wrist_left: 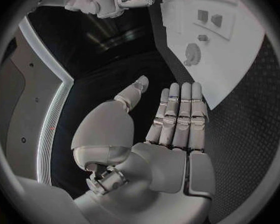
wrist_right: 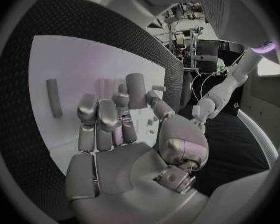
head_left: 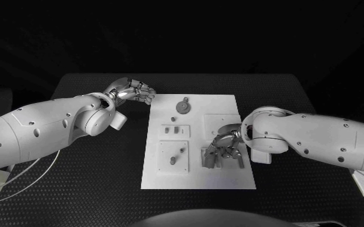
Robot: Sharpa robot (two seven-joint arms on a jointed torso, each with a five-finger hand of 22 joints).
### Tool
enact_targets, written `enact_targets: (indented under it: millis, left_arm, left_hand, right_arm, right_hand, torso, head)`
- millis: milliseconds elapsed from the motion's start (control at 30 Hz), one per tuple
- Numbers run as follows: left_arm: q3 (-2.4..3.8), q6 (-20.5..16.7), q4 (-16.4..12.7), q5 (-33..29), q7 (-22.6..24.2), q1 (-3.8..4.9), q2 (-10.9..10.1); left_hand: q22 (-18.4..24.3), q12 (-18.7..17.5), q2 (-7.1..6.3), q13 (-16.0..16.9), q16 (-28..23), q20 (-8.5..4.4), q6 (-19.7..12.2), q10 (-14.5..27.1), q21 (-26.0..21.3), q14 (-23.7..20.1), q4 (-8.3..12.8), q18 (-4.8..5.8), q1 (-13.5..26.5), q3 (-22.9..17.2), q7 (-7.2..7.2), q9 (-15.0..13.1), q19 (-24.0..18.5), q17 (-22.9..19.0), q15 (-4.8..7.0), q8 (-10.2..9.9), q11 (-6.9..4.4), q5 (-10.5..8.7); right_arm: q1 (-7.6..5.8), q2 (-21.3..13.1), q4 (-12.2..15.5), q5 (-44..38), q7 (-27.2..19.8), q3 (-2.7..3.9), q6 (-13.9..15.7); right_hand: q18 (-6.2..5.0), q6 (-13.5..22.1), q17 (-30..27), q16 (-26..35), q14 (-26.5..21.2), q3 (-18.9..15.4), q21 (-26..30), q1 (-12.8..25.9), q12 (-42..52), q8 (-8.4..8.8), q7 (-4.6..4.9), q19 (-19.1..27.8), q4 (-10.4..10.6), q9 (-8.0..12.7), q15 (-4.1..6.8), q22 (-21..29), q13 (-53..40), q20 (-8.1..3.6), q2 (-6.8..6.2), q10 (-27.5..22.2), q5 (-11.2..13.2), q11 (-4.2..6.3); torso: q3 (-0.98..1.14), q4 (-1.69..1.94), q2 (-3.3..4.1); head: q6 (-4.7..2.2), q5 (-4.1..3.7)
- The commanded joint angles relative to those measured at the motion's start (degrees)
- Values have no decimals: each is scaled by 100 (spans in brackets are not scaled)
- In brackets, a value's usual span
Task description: Assemble the parts on the task board
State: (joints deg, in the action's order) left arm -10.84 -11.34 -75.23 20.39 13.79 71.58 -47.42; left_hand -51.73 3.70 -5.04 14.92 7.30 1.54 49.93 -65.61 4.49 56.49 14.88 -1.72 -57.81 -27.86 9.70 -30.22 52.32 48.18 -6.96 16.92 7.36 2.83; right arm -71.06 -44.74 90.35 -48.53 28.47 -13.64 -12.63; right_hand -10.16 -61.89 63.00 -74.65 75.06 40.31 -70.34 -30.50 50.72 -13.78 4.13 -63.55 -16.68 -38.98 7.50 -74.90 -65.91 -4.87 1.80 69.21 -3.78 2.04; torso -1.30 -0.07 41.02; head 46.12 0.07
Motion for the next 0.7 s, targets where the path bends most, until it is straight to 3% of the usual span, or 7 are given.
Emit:
enact_targets:
  millis: [33, 700]
  left_arm:
    - [2, 91, -7, -29, 23, 2, 9]
    - [-2, 116, -20, -29, 5, 2, 7]
  left_hand:
    - [-6, 21, -31, -7, -11, 5, -22, 22, -13, -20, -14, -106, 11, 14, 34, 7, -20, -6, -34, -38, 29, 3]
    - [-8, 22, -30, -14, -10, 7, -25, 24, -12, -22, -18, -106, 14, 15, 35, 8, -23, -8, -35, -38, 31, 3]
  right_arm:
    - [2, 33, -41, -5, 16, -1, -148]
    - [49, 378, -505, -382, 11, -55, -82]
  right_hand:
    - [-484, -9, -11, 13, -23, -1, -22, -613, 20, -32, 18, 11, 13, -1, 36, -104, 6, 16, 653, 13, -9, -3]
    - [-484, 7, -23, 27, -46, -23, -17, -584, 11, -16, 28, 31, 25, 5, 27, -101, 8, 35, 656, -5, -7, -13]
  torso:
    - [-2, 1, 0]
    - [1, 0, 0]
  head:
    - [-1, -2]
    - [-3, 13]
